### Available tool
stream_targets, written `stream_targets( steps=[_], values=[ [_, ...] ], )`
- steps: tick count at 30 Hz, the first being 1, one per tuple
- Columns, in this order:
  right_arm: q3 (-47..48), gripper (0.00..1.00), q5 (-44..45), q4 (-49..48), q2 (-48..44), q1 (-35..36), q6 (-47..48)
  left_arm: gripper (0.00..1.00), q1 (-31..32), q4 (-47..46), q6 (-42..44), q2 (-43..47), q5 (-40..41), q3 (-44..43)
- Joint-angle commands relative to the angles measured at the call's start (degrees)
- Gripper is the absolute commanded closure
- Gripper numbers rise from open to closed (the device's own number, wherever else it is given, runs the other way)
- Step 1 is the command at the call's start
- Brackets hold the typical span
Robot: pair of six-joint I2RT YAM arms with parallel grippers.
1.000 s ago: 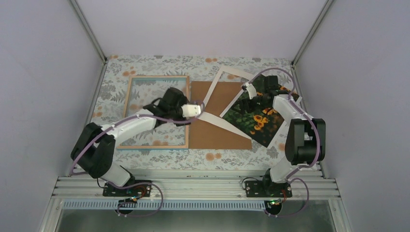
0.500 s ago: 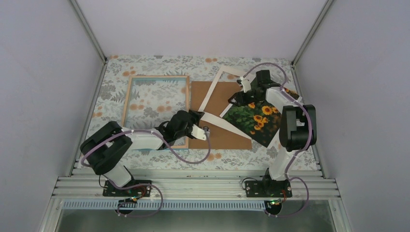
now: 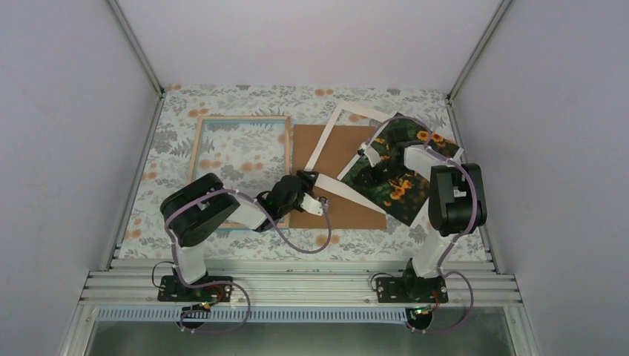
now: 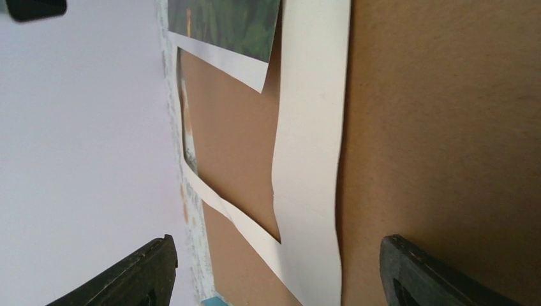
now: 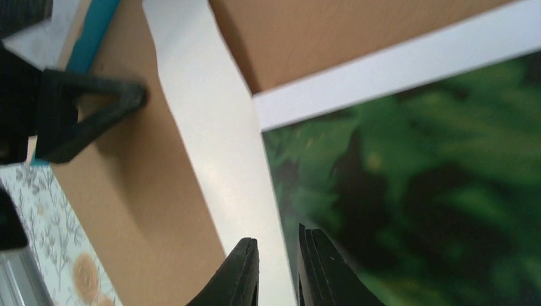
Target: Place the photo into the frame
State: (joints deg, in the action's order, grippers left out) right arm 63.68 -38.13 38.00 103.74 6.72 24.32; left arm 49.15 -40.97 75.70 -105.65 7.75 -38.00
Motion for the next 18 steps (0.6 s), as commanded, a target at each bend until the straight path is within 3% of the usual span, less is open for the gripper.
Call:
stream_targets(
  steps=[1, 13, 18],
  values=[
    [-4.3, 0.84, 2.15, 2.06, -2.07, 1.01, 5.83, 0.21, 0.41, -5.26, 1.25, -3.39, 1.55, -1.75],
    [-10.24, 0.92, 10.89, -2.61, 4.62, 1.39, 9.64, 0.25, 0.53, -10.31, 5.27, -10.07, 1.66, -5.64],
    [-10.42, 0.93, 10.85, -2.81, 4.46, 1.45, 9.61, 0.35, 0.51, -11.39, 5.75, -11.29, 1.89, -7.59]
  ],
)
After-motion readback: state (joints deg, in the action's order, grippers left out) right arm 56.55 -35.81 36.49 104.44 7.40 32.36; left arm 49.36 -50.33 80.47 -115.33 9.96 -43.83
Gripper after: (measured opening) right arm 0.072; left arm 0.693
